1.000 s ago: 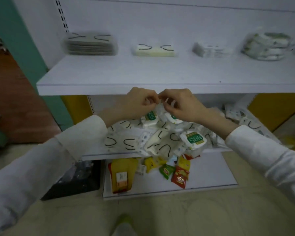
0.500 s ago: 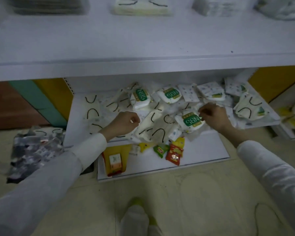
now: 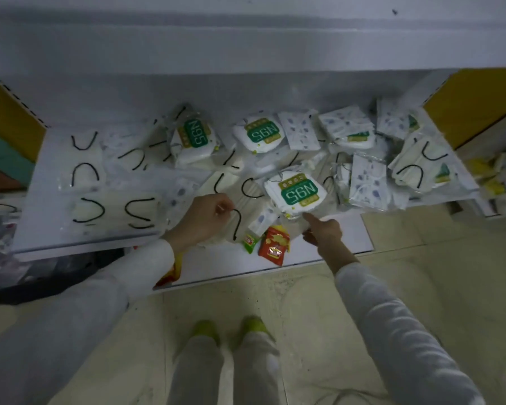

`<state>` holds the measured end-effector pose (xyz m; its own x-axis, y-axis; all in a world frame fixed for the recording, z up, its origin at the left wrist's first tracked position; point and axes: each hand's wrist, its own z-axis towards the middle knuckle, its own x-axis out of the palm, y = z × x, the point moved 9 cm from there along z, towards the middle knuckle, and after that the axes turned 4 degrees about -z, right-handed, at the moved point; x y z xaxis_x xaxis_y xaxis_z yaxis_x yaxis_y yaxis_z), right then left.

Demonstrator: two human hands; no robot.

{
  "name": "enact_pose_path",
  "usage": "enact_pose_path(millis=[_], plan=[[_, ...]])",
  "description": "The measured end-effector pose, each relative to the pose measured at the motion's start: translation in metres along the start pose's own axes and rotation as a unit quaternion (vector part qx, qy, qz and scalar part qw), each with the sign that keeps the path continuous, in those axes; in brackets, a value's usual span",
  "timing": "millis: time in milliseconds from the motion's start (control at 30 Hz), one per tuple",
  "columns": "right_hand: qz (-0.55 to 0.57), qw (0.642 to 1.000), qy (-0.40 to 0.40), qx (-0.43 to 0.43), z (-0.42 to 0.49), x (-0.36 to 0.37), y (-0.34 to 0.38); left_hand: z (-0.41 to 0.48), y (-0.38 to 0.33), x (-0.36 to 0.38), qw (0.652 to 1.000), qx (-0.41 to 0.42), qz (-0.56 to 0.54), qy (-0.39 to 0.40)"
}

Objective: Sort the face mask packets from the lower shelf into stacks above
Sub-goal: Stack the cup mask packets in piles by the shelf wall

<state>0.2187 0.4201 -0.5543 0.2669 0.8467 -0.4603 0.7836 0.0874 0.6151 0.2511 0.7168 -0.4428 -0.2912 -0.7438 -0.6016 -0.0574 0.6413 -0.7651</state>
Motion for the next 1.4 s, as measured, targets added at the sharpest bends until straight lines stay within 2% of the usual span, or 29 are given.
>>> enact_pose_path(millis=[133,233,367,567,667,800,867,967,1100,1200,1267,1400], plan=[[0.051,0.999,0.015,0.01,0.002,0.009,0.007,0.013,-0.007,0.026,1.0,-0.008,0.008,0.005],[0.113,0.993,0.02,-0.037,-0.002,-0.003,0.028,0.02,-0.015,0.035,1.0,-0.015,-0.013,-0.002],[0.191,0.975,0.093,-0.07,-0.005,-0.016,0.059,0.031,-0.034,0.037,0.999,-0.006,-0.033,-0.018],[0.139,0.955,0.202,-0.168,-0.016,-0.032,0.11,0.049,-0.065,0.021,0.995,0.036,-0.071,-0.053],[0.089,0.932,0.274,-0.222,-0.029,-0.033,0.138,0.053,-0.076,0.018,0.981,0.008,-0.194,-0.017],[0.013,0.899,0.375,-0.226,-0.045,-0.008,0.15,0.054,-0.081,0.026,0.948,-0.03,-0.309,0.066],[-0.03,0.886,0.402,-0.227,-0.055,0.009,0.152,0.047,-0.075,0.036,0.916,-0.064,-0.373,0.131],[-0.062,0.877,0.413,-0.238,-0.07,0.034,0.16,0.03,-0.06,0.042,0.901,-0.078,-0.39,0.173],[-0.081,0.855,0.44,-0.261,-0.098,0.083,0.175,0.014,-0.02,0.013,0.885,-0.115,-0.445,0.077],[-0.026,0.857,0.469,-0.21,-0.11,0.127,0.182,0.0,0.021,-0.024,0.892,-0.136,-0.432,0.0],[0.026,0.881,0.445,-0.157,-0.1,0.158,0.184,-0.015,0.058,-0.052,0.881,-0.158,-0.44,-0.072],[-0.02,0.941,0.324,-0.1,-0.072,0.222,0.167,-0.051,0.129,-0.108,0.84,-0.192,-0.464,-0.205]])
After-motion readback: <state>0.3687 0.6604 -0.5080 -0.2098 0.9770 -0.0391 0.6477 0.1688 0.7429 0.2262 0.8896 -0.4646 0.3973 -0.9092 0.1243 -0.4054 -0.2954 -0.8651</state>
